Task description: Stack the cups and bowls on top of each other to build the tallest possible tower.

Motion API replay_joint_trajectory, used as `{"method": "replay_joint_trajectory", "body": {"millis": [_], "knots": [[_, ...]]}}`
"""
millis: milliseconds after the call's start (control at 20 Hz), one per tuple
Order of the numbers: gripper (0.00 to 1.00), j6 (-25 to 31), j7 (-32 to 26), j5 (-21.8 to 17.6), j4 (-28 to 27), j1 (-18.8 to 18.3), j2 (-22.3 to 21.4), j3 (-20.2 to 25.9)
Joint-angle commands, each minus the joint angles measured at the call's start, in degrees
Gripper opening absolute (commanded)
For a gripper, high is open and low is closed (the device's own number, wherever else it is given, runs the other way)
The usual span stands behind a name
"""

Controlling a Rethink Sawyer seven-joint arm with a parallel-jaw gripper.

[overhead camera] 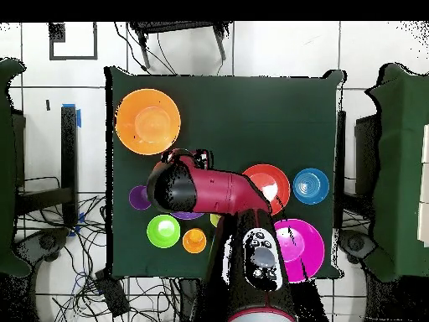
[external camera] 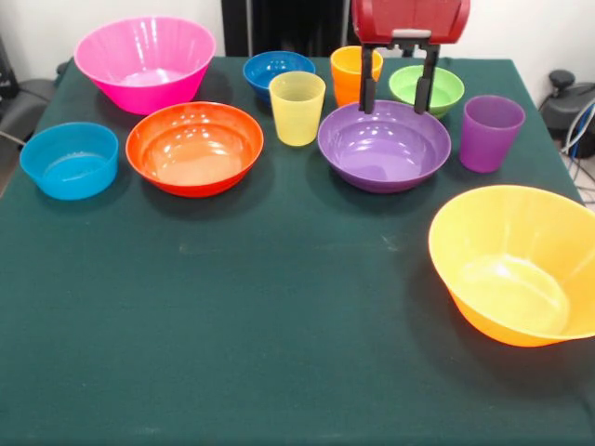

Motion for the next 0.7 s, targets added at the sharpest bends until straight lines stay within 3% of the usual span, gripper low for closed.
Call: {"method": "replay_joint_trajectory", "body": {"millis": [50,350,550,700], "knots": [[1.0,15.9,-0.4,-3.3,-2.8,-0.9,0.7,1.5],[1.0,11.4,4.1,-2.5,-11.7,2.8,10.3,-0.3],[1.0,11.5,6.7,-1.1,-17.6,5.2,12.4,-2.3],[1.0,12.7,7.0,0.7,-20.5,5.0,13.2,-1.2]]}}
